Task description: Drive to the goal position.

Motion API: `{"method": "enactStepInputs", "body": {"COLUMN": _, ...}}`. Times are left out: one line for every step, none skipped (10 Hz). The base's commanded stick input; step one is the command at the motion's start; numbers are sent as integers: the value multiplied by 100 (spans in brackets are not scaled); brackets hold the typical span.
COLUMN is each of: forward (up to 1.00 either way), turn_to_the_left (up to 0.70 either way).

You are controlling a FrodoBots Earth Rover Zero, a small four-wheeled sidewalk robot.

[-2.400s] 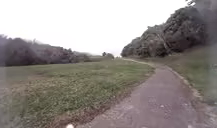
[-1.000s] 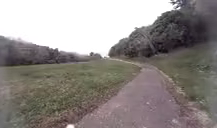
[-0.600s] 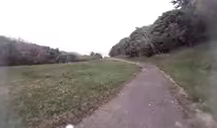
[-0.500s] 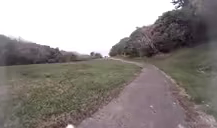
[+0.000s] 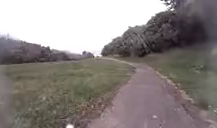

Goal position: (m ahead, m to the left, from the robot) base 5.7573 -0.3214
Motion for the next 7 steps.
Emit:
{"method": "enactStepInputs", "body": {"forward": 84, "turn_to_the_left": -34}}
{"method": "enactStepInputs", "body": {"forward": 84, "turn_to_the_left": -34}}
{"method": "enactStepInputs", "body": {"forward": 84, "turn_to_the_left": -34}}
{"method": "enactStepInputs", "body": {"forward": 84, "turn_to_the_left": -34}}
{"method": "enactStepInputs", "body": {"forward": 84, "turn_to_the_left": -34}}
{"method": "enactStepInputs", "body": {"forward": 84, "turn_to_the_left": -34}}
{"method": "enactStepInputs", "body": {"forward": 84, "turn_to_the_left": -34}}
